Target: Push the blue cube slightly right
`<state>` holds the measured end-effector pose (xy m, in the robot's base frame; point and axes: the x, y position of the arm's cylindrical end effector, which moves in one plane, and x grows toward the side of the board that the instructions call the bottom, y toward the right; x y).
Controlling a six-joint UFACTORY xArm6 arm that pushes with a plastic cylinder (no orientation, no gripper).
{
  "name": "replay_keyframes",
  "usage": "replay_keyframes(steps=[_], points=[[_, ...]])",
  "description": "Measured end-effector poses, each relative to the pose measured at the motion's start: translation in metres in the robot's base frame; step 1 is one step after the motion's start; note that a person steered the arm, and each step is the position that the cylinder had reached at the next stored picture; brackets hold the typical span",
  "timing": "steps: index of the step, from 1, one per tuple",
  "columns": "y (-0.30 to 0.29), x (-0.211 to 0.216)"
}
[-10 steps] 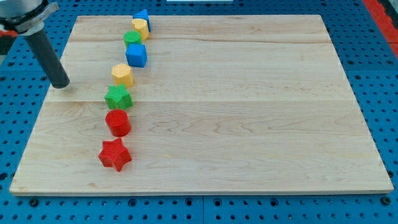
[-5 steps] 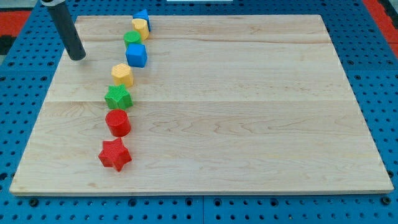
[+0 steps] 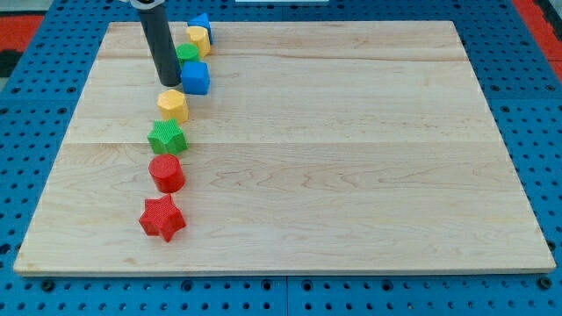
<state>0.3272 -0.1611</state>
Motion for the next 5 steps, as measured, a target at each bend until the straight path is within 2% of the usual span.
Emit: replay_keyframes(steps=[2, 5], points=[[0.010, 0.005], [0.090, 0.003]])
